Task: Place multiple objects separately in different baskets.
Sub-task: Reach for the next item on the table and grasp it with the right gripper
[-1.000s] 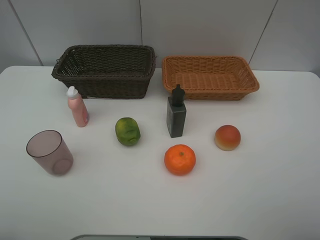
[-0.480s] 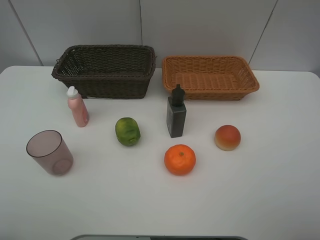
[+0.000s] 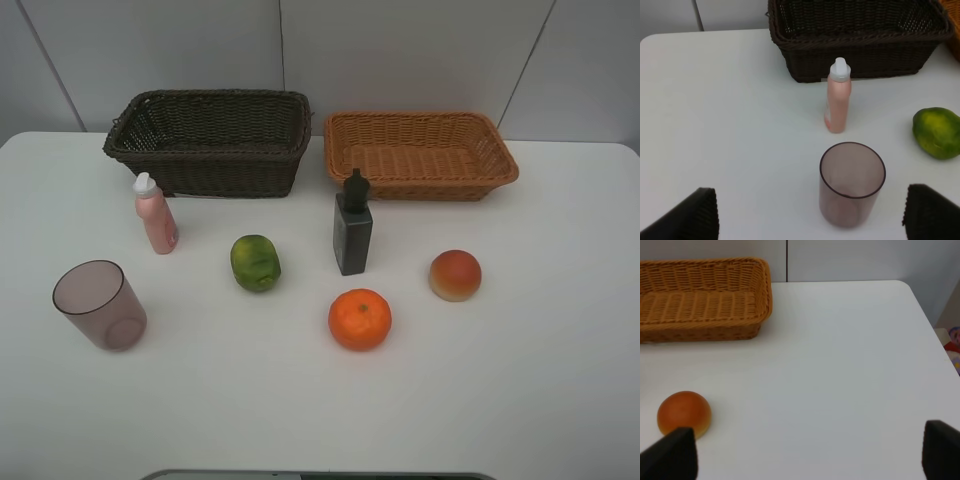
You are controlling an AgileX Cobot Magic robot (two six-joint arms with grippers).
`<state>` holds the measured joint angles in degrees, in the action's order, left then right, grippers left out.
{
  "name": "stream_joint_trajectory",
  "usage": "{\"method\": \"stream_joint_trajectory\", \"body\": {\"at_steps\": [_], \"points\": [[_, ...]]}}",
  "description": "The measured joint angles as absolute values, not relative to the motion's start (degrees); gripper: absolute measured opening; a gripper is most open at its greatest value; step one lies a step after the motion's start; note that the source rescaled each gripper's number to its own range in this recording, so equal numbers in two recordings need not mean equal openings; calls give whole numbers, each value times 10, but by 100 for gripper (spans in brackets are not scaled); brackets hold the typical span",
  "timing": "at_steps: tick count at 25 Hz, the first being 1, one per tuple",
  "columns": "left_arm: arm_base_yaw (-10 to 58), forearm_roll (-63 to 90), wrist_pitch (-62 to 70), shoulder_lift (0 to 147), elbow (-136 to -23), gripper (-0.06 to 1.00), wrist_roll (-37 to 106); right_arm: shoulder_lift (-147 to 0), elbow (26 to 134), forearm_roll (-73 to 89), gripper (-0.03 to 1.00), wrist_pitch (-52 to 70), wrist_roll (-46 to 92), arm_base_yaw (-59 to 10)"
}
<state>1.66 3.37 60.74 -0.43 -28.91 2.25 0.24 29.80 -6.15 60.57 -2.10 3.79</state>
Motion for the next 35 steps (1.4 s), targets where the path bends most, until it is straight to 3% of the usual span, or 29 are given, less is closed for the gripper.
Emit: {"method": "stream_joint_trajectory", "body": {"at_steps": [9, 13, 22, 35], "points": [[17, 34, 607, -4, -289, 95, 23, -2, 298, -57, 92, 606, -21, 38], [17, 34, 607, -4, -289, 95, 23, -76, 300, -31, 92, 604, -21, 38], [17, 34, 607, -4, -289, 95, 23, -414, 382, 5, 92, 552, -21, 32], [17, 34, 607, -4, -289, 95, 23, -813, 568, 0, 92, 534, -23, -98]]}}
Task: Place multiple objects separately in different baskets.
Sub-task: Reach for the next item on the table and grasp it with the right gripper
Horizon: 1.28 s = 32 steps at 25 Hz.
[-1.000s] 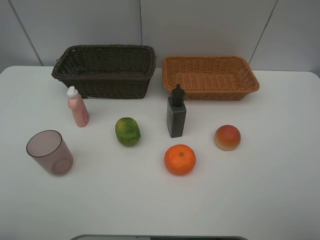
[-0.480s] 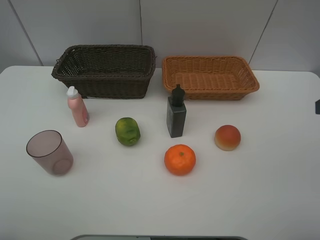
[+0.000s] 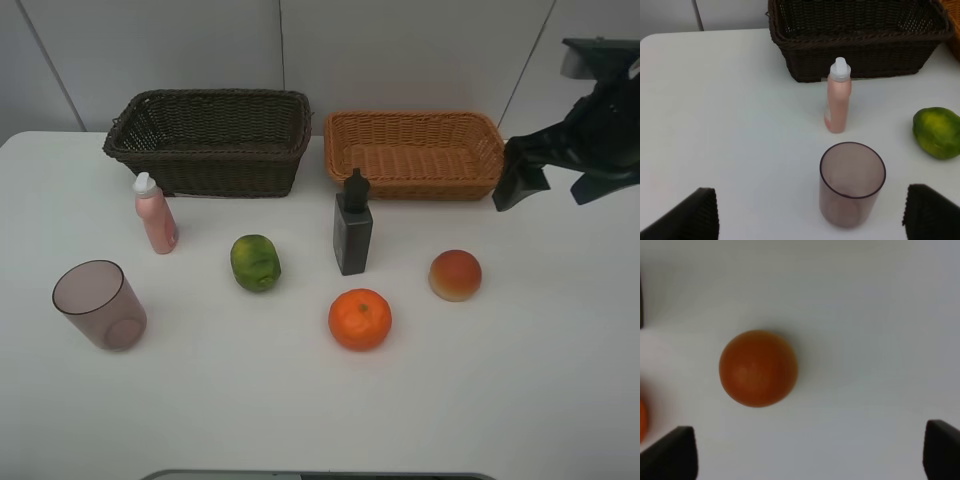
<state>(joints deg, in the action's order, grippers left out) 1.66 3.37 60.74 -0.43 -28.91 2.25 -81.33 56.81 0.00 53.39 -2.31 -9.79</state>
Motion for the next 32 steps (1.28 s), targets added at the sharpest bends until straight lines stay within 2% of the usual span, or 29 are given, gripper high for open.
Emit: {"method": "stream_joint_trajectory", "body": {"at_steps": [6, 12, 20, 32], "points": [[17, 34, 607, -4, -289, 95, 23, -953, 631, 0, 92, 529, -77, -144], [17, 34, 607, -4, -289, 95, 23, -1028, 641, -6, 92, 501, -144, -174], [17, 34, 607, -4, -289, 95, 23, -1049, 639, -30, 92, 464, -217, -188], [17, 34, 607, -4, -289, 95, 23, -1062, 591, -26, 92, 418, -231, -188]]}}
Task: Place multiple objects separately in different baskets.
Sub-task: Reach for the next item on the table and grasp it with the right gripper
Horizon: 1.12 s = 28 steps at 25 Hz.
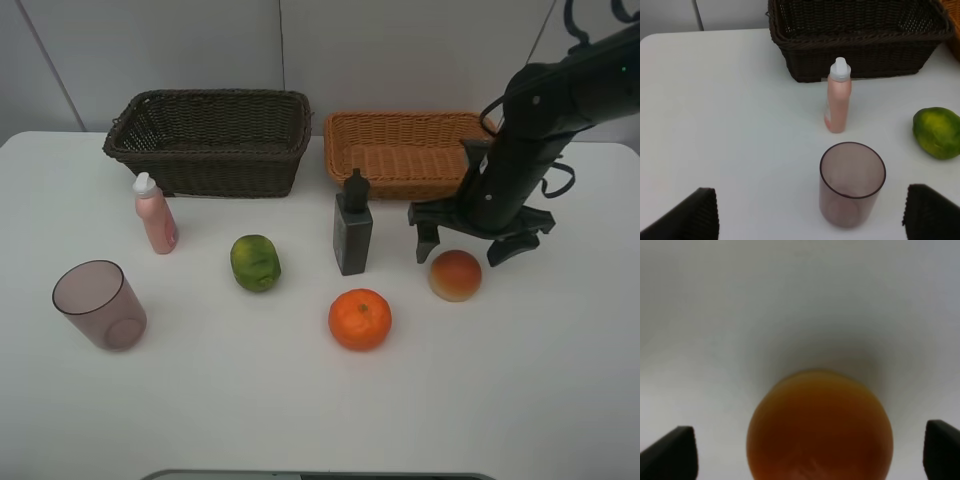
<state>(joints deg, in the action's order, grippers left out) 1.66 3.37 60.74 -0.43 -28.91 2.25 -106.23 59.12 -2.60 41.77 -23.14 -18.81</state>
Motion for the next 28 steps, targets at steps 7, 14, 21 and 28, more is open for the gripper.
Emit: {"method": "stream_joint_trajectory", "body": {"at_steps": [7, 14, 21, 28], "points": [[17, 34, 607, -4, -289, 95, 23, -1103, 591, -25, 92, 413, -243, -188], [17, 34, 607, -4, -289, 95, 23, -1110, 591, -25, 92, 405, -244, -189], [17, 34, 607, -4, -289, 95, 23, -1126, 591, -26, 82, 406, -244, -194], [17, 34, 607, -4, -289, 95, 23, -1126, 591, -25, 39, 410, -244, -194]]}}
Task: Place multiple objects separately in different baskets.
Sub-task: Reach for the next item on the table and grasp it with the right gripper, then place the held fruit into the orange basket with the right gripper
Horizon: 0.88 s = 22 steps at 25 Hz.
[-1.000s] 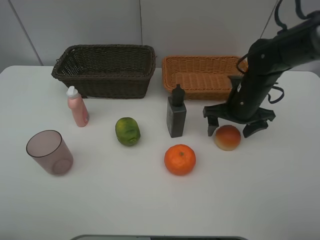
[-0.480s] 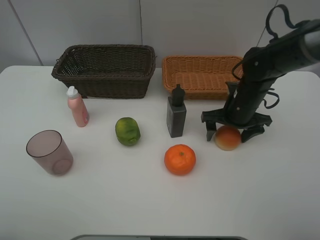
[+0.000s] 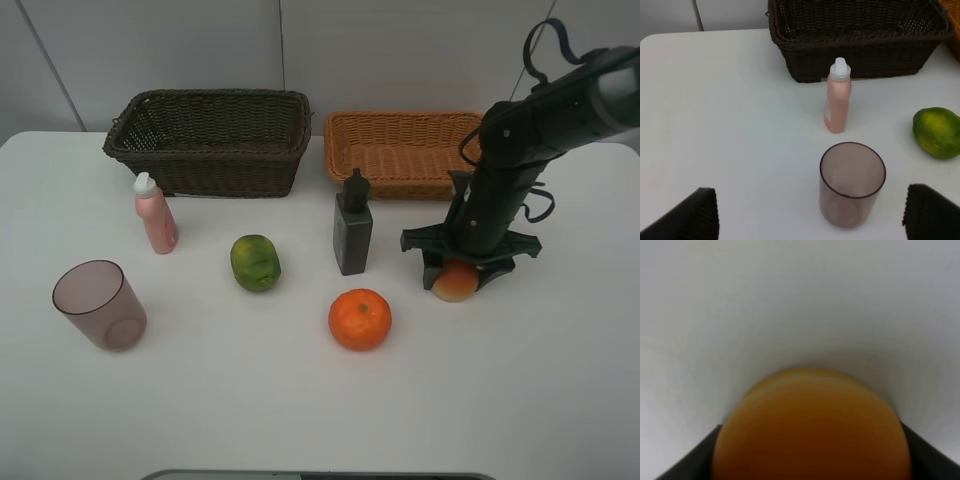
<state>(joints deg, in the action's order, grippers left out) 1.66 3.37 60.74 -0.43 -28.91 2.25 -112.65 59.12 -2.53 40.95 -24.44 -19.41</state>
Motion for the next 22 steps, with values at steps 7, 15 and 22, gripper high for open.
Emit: {"method": "stream_joint_trajectory", "body": {"at_steps": [7, 15, 22], "points": [[17, 34, 607, -4, -289, 95, 23, -1126, 591, -25, 39, 409, -245, -194], [17, 34, 607, -4, -289, 95, 23, -1126, 591, -25, 39, 409, -246, -194], [17, 34, 607, -4, -289, 95, 23, -1122, 605, -30, 39, 428, -246, -194]]}}
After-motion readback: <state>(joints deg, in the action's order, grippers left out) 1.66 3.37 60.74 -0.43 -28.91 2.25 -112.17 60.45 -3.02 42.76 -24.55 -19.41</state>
